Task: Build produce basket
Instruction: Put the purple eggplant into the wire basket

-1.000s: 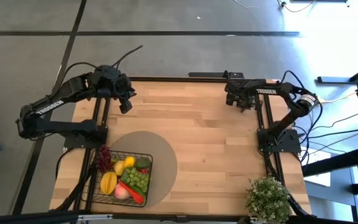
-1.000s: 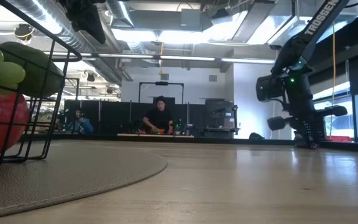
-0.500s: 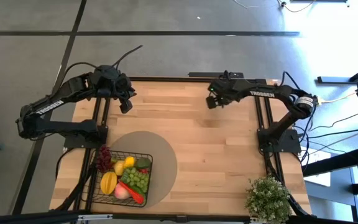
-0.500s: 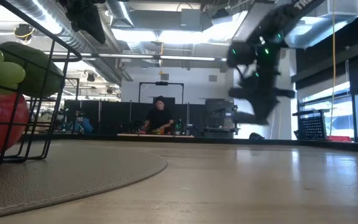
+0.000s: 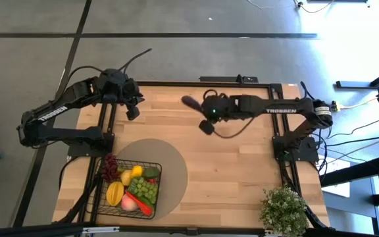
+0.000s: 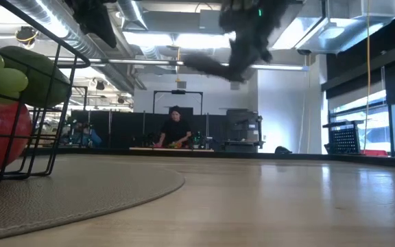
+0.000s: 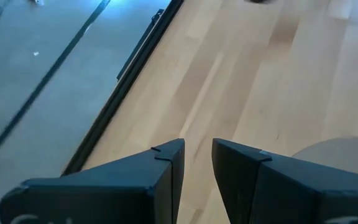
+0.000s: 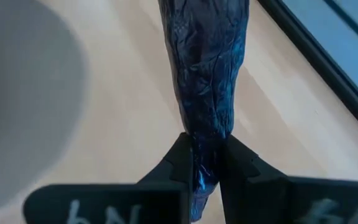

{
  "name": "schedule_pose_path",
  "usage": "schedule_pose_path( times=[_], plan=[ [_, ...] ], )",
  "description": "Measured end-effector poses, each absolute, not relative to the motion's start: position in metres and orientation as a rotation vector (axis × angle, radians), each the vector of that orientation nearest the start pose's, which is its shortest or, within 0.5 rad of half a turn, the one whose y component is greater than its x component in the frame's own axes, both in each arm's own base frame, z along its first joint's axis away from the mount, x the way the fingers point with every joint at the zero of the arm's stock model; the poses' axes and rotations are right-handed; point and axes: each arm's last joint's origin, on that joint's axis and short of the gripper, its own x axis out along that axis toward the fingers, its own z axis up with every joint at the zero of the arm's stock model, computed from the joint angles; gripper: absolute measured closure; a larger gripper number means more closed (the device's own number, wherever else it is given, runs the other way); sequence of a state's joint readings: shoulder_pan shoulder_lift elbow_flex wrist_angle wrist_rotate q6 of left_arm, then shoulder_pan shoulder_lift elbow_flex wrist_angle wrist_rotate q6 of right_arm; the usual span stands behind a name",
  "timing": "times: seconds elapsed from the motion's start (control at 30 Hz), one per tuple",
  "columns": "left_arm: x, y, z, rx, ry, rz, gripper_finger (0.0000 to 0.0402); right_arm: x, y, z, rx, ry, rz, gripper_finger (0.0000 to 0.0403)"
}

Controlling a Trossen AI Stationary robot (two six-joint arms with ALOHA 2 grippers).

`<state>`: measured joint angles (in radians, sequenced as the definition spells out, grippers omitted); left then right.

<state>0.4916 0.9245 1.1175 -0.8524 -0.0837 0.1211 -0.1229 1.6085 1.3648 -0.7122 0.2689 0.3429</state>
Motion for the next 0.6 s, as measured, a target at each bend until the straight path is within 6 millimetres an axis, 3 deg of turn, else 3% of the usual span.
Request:
schedule_pose_path(
  times=[0.23, 0.43, 0.6],
  plan=[
    [0.147, 0.077, 0.361, -0.102, 0.662, 0.522, 0.0331, 0.362, 0.001, 0.315, 0.158, 0.754, -0.369, 0.0371],
    [0.148, 0.075, 0.361, -0.119, 0.654, 0.516, 0.0331, 0.4, 0.022, 0.331, 0.131, 0.586, -0.254, 0.0371],
    [0.15, 0.07, 0.362, -0.113, 0.641, 0.447, 0.0331, 0.418, 0.032, 0.331, 0.031, 0.594, -0.235, 0.0371]
  ],
)
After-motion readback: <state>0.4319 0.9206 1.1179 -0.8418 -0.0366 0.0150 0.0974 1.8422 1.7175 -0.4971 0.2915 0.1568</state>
